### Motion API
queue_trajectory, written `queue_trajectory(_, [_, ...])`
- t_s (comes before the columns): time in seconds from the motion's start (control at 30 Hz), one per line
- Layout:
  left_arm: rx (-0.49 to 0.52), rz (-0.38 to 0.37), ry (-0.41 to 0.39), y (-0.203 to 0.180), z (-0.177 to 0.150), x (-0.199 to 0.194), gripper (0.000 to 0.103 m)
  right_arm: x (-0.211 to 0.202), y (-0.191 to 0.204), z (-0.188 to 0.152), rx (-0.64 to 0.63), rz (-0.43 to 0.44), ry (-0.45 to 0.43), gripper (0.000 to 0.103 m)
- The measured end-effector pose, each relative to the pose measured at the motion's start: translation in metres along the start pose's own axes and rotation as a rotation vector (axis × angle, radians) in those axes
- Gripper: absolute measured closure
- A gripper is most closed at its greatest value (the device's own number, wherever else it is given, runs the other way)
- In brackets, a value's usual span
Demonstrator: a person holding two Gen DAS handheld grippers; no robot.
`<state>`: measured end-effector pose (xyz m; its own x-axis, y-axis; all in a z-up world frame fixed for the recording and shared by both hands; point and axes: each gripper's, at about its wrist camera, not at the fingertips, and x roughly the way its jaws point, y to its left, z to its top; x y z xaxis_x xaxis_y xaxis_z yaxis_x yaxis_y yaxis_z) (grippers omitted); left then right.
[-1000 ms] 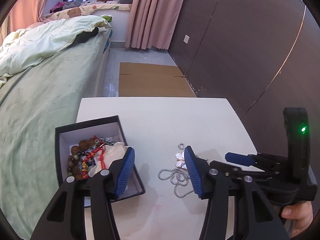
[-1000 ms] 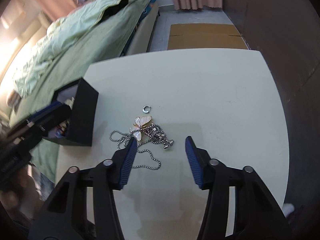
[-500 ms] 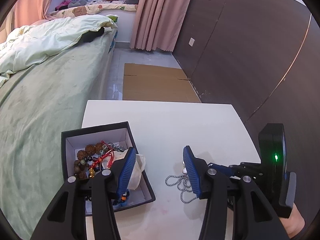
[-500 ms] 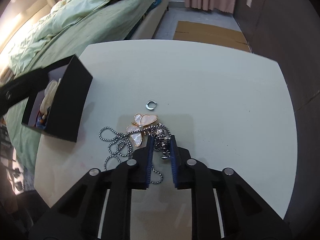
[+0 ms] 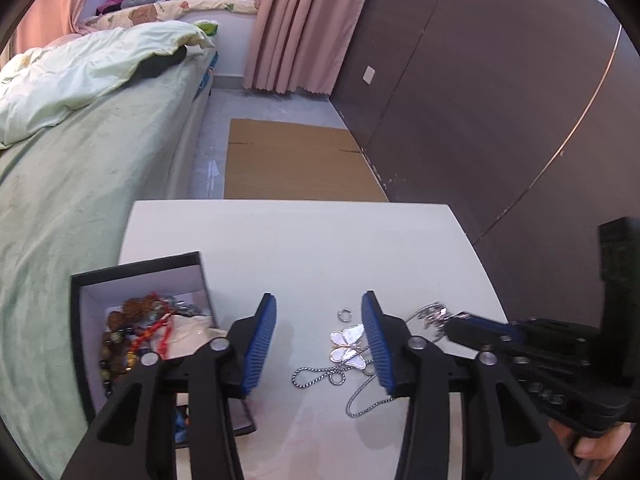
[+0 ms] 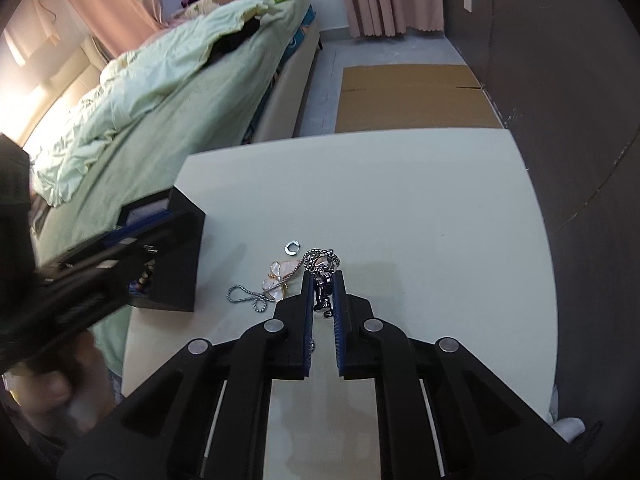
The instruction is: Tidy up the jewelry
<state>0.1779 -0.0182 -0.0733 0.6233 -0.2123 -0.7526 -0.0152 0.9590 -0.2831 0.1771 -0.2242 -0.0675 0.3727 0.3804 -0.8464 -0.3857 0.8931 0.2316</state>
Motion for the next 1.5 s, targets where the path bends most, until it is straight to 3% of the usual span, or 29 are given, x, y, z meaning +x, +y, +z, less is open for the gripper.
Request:
queue_trajectory(0.23, [0.023,-0.010,0.081,-0.014,0.004,0.036,0.067,-0.025,-0.015,0.007,0.037,0.021,-0.052,0.093])
queue_trajectory(0.43, [0.034,0.008,0.173,-0.025,0.001,0.069,0.067,-0.026,-0.034,0.010,0.083,0.024,-0.045,0.093])
queue_trajectory(0.77, [0.040,0.064,0.230,-0.033,-0.002,0.098,0.070,-0.031,-0.049,0.009,0.115,0.027,-0.044,0.093])
queue_trajectory(0.83, [0.072,0.094,0.221,-0.040,-0.004,0.100,0.076,-0.032,-0.050,0.010,0.118,0.027,-0.046,0.093])
queue_trajectory(0.9, [0.093,0.119,0.214,-0.045,-0.006,0.102,0.076,-0.033,-0.051,0.009,0.125,0.021,-0.049,0.093])
queue_trajectory(1.07, [0.159,0.205,0.193,-0.051,-0.013,0.103,0.094,-0.035,-0.056,0.010,0.141,0.023,-0.061,0.093])
queue_trajectory(1.2, [0.104,0.153,0.194,-0.041,-0.009,0.098,0.095,-0.050,-0.054,0.012,0.149,0.050,-0.110,0.093])
queue_trajectory(1.5, [0.034,0.044,0.086,-0.032,0.006,0.039,0.095,-0.088,-0.031,0.021,0.153,0.119,-0.241,0.093])
